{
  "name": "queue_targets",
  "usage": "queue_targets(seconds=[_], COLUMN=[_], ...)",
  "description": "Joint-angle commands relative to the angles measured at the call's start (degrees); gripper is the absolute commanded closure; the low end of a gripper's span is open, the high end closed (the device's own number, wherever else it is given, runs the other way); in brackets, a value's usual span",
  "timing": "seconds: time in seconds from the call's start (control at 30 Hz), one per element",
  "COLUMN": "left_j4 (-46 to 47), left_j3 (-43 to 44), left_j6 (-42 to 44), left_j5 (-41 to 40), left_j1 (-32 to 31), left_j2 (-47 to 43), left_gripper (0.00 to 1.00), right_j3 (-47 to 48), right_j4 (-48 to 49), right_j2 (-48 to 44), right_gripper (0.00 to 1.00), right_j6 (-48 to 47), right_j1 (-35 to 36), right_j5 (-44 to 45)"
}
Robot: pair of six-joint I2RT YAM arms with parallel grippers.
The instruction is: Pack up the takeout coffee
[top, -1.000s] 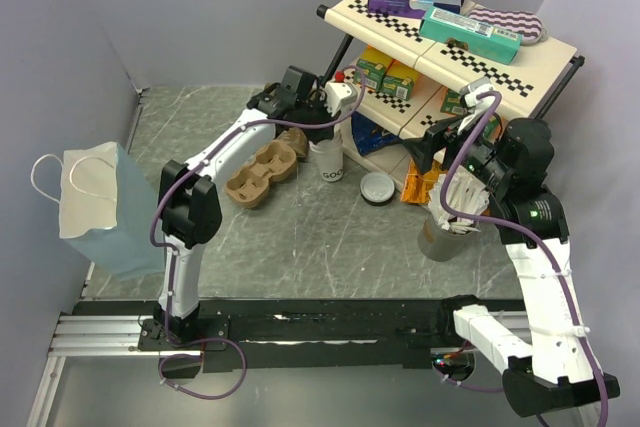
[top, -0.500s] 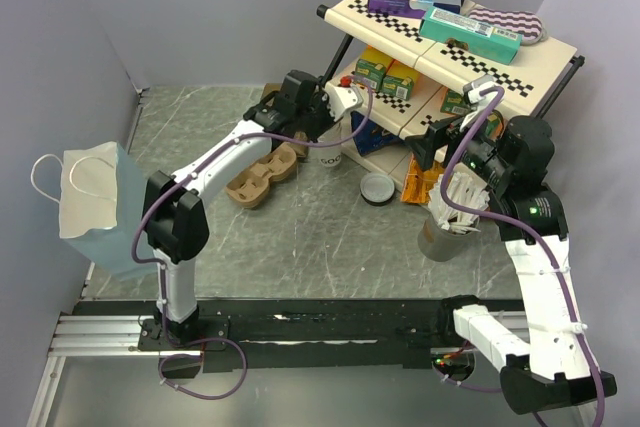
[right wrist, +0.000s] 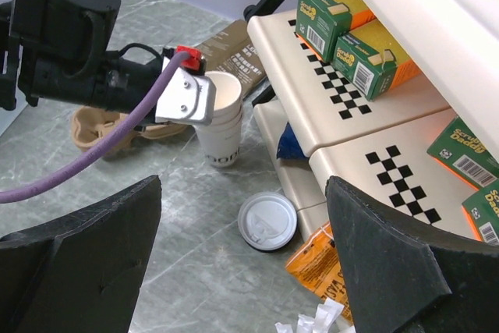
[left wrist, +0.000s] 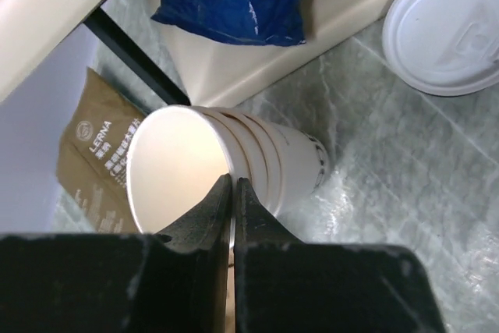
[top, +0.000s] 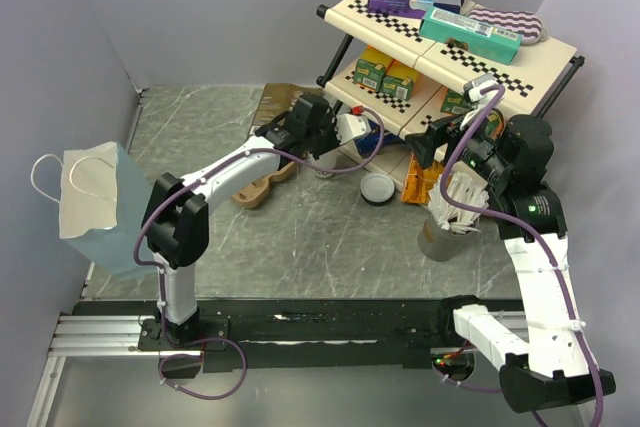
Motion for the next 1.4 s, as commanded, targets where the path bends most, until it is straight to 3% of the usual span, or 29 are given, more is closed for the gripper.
queue_targets(seconds=[0.0,0.03,0.07,0.13,0.2,0.43,0.47,0.53,0.6,0.63,0.67,0.7,0.73,0.77,0.8,0.83,0.87,0.9,1.0,1.07,1.1,1.17,1.23,1.3,1.37], left_j4=[2.13,5.15,7.7,0.64,1.12,8.77,3.39,4.99,1.26,-3.21,-3.08,4.05,4.99,1.7,-8.86,-7.14,-0.77,3.03,-10.17,0.75,0.96,-5.09,-0.73,-5.17,-0.92], left_j3=[6.44,5.86,2.11,5.83,8.58,1.03,3.72,4.81,7.58,13.61,12.28,8.79,6.32,10.9,16.95,18.14,12.94,9.14,22.52,12.31,12.7,16.91,12.2,16.28,12.39], left_j6=[1.16,-2.77,-1.33,0.97,-2.09,5.42,5.1,-4.06,-0.55,-1.22,-3.32,-3.95,-0.65,-0.44,-2.7,-3.25,-1.77,4.68,-2.25,0.15,2.44,-0.86,-0.45,0.01,1.04], left_j5=[-2.18,-1.2,-3.28,-4.8,-3.21,-9.36,-9.19,-2.37,-6.53,-5.51,-3.24,-2.26,-4.94,-4.88,-1.4,-0.76,-4.23,-7.57,0.89,-4.78,-6.88,-3.59,-4.88,-5.69,-7.85], left_j1=[-0.33,1.24,1.52,0.38,0.46,-1.2,-1.81,1.23,0.82,0.38,1.6,2.65,2.66,2.14,2.13,2.74,2.84,2.14,1.78,1.17,0.21,0.29,0.38,-0.59,0.11], left_j2=[-1.25,-2.47,-2.14,0.22,-0.81,-2.49,-2.31,-3.79,-1.27,0.66,0.24,-0.63,-0.38,0.75,2.07,2.35,1.48,1.99,3.06,0.95,1.2,1.56,1.03,2.08,0.6], left_gripper=[0.99,0.99,0.99,0.99,0.99,0.99,0.99,0.99,0.99,0.99,0.99,0.99,0.99,0.99,0.99,0.99,0.99,0.99,0.99,0.99,0.99,0.99,0.99,0.99,0.99], right_j3=[-0.37,-0.46,-0.72,-0.64,-0.46,-1.08,-0.82,-0.64,-0.99,-0.9,-0.99,-1.25,-1.51,-1.25,-0.9,-0.64,-0.72,-0.81,-0.29,-0.81,-1.25,-1.16,-1.51,-1.17,-1.25], right_j4=[2.33,2.59,2.94,3.12,3.12,3.83,3.56,3.21,3.65,3.56,3.65,4.0,4.26,4.09,3.83,3.56,4.0,4.26,4.09,4.79,4.88,4.62,4.7,4.35,4.53], right_j2=[0.29,0.29,0.21,0.47,0.56,0.56,0.73,0.64,0.38,0.47,0.38,0.29,0.21,0.47,0.56,0.64,0.64,0.73,1.08,0.56,0.73,0.64,0.47,0.56,0.47], right_gripper=[0.09,0.09,0.09,0.09,0.09,0.09,0.09,0.09,0.09,0.09,0.09,0.09,0.09,0.09,0.09,0.09,0.09,0.09,0.09,0.09,0.09,0.09,0.09,0.09,0.09], right_j6=[1.4,1.74,1.92,2.19,2.36,3.33,3.42,3.33,3.51,3.59,3.68,3.68,3.68,3.68,3.68,3.68,3.68,5.07,5.35,5.44,5.7,5.79,6.14,6.23,6.23], right_j1=[-0.53,-0.62,-0.79,-0.71,-0.71,-0.97,-0.97,-1.06,-1.15,-1.15,-1.32,-1.41,-1.32,-1.41,-1.5,-1.5,-1.41,-1.5,-1.41,-1.58,-1.5,-1.59,-1.67,-1.94,-2.02], right_j5=[-1.27,-1.27,-1.36,-1.71,-1.71,-2.15,-2.24,-2.06,-2.15,-2.24,-2.32,-2.24,-2.41,-2.94,-3.03,-2.94,-2.85,-3.11,-3.03,-3.03,-3.2,-3.2,-3.2,-3.38,-3.29])
